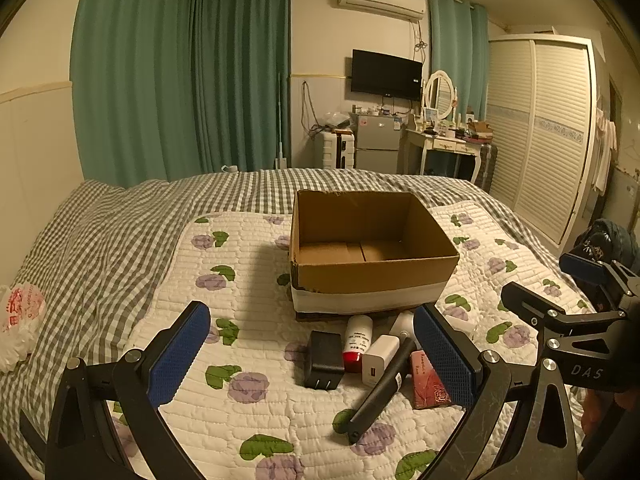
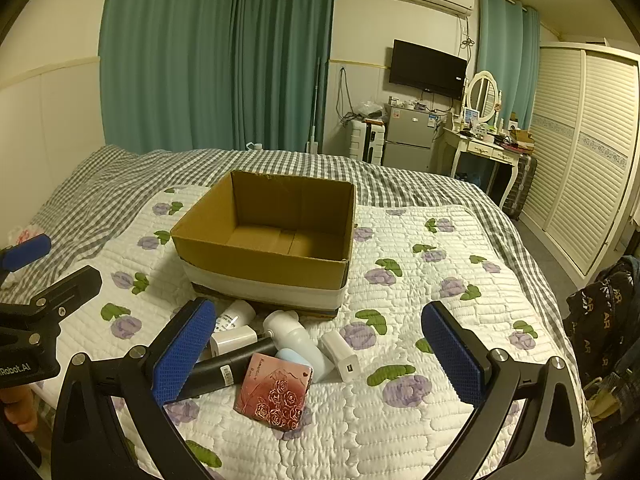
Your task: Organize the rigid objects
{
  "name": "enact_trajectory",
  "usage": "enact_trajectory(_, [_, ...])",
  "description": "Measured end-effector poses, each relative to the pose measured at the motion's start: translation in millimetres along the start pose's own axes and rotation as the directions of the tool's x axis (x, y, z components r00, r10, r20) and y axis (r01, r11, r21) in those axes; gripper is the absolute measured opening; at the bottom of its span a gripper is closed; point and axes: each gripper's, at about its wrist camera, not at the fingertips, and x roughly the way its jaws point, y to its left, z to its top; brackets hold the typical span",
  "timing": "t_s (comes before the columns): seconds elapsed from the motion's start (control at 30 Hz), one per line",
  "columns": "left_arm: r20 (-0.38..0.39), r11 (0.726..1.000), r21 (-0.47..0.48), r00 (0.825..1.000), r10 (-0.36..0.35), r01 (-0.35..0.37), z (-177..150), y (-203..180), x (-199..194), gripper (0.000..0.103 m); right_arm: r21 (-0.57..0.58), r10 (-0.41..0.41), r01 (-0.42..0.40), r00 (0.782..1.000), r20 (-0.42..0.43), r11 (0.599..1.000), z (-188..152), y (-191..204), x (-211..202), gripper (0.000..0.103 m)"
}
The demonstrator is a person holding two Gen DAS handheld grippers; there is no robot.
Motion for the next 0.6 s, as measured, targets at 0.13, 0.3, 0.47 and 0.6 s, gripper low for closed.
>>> enact_trajectory(0.13, [0.004, 1.000, 0.010, 1.000, -0.003, 0.003, -1.3, -2.0, 0.6, 0.103, 0.000, 0.001, -0.001, 1.000, -0.002, 1.000, -2.1, 0.4, -0.4, 0.103])
enact_trajectory(0.3, [0.003, 1.000, 0.013, 1.000, -0.007, 0.007, -1.5, -2.4, 1.1, 0.103, 0.000, 0.002, -0.002, 1.000, -0.002, 1.000, -2.1, 0.7, -0.1, 0.103])
enact_trajectory(0.47, [0.002, 1.000, 0.013, 1.000, -0.007, 0.007, -1.6, -2.2, 1.4, 0.103, -0.001, 0.000, 0.000, 1.000, -0.004, 1.000, -1.8, 1.0, -0.1, 0.103])
enact_trajectory(0.6, [0.004, 1.000, 0.010, 1.000, -0.004, 0.004, -2.5, -1.9, 0.4, 0.103, -0.006, 0.006, -0.006, 1.000, -0.002, 1.000, -3.2, 2.0, -0.1, 0.103])
